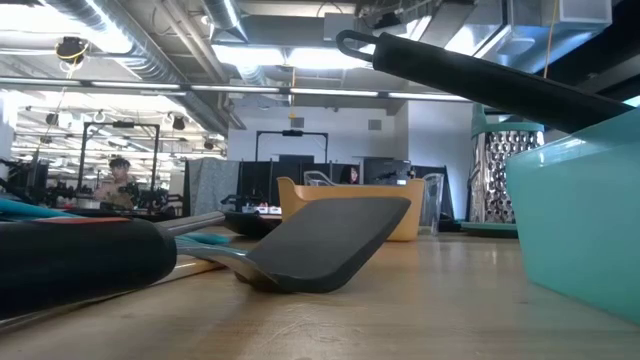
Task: Pick & Place Kitchen Items
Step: Put the silver scoop into the yellow bin
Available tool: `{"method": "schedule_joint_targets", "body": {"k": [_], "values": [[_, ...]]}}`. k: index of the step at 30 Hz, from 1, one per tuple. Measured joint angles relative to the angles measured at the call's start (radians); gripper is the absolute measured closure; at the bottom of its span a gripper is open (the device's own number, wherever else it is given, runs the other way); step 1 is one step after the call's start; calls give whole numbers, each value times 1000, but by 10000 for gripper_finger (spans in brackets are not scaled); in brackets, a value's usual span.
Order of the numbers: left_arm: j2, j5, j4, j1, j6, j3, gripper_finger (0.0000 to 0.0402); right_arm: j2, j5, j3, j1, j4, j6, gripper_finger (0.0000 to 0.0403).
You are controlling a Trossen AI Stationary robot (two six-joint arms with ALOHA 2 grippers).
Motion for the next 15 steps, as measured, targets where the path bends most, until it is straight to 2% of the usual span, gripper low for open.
{"method": "schedule_joint_targets", "body": {"k": [3,7,12,15], "values": [[-17,85,-165,0,-281,0,343,-24,-25,0,-39,-22,52,309],[-4,192,-351,2,-578,0,357,-51,-174,0,-114,-69,102,309],[45,344,-478,2,-785,0,386,-55,-403,0,-174,-90,137,309],[63,420,-551,-7,-893,0,399,-55,-439,0,-177,-89,140,309]]}}
